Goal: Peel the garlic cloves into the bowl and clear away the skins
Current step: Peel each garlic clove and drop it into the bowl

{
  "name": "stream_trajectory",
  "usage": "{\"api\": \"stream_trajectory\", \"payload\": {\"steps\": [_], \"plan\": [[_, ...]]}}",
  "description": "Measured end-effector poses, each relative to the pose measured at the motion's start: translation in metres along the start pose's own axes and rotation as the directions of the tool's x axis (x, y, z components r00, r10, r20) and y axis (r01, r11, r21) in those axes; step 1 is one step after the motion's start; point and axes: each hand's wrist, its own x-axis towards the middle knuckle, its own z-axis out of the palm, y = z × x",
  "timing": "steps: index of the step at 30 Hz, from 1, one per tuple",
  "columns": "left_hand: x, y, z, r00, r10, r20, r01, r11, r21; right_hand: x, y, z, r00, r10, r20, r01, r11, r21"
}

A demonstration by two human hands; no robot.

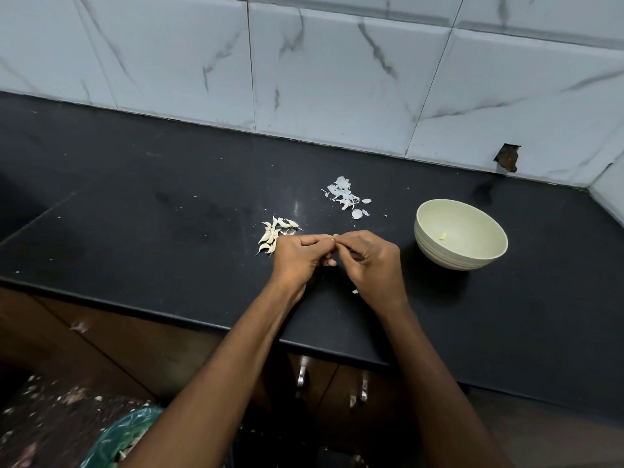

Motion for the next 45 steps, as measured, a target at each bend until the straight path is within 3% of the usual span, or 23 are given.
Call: {"api": "stream_trajectory", "payload": {"steps": [6,12,17,23,27,31,35,45], "plan": [[0.002,0.0,0.001,0.999,-0.042,0.005,0.042,0.999,-0.03,0.001,-0.002,0.002,1.0,0.005,-0.022,-0.007,0.998,-0.057],[0.001,0.005,0.012,0.995,-0.096,-0.035,0.092,0.99,-0.108,0.007,0.0,0.001,0.99,0.133,-0.047,-0.131,0.99,0.048],[-0.007,0.002,0.018,0.996,0.001,-0.093,-0.01,0.996,-0.094,0.01,0.0,-0.001,0.963,0.267,-0.021,-0.259,0.95,0.175],[-0.005,-0.006,0.015,0.998,0.058,-0.023,-0.061,0.989,-0.134,0.012,0.0,-0.01,0.857,0.51,0.068,-0.455,0.69,0.562],[-0.003,-0.009,0.017,0.996,0.092,-0.002,-0.092,0.993,-0.074,0.008,0.001,-0.01,0.903,0.43,-0.005,-0.384,0.811,0.442],[-0.002,-0.007,0.014,0.998,0.037,0.046,-0.032,0.993,-0.11,0.007,0.001,-0.007,0.949,0.305,-0.076,-0.275,0.923,0.268],[-0.002,-0.003,0.011,0.998,0.009,0.062,0.002,0.984,-0.178,0.005,0.001,-0.005,0.968,0.238,-0.083,-0.215,0.951,0.221],[0.002,-0.004,0.013,1.0,-0.02,-0.003,0.019,0.987,-0.157,0.001,0.001,0.002,0.995,0.049,-0.082,-0.05,0.999,-0.004]]}}
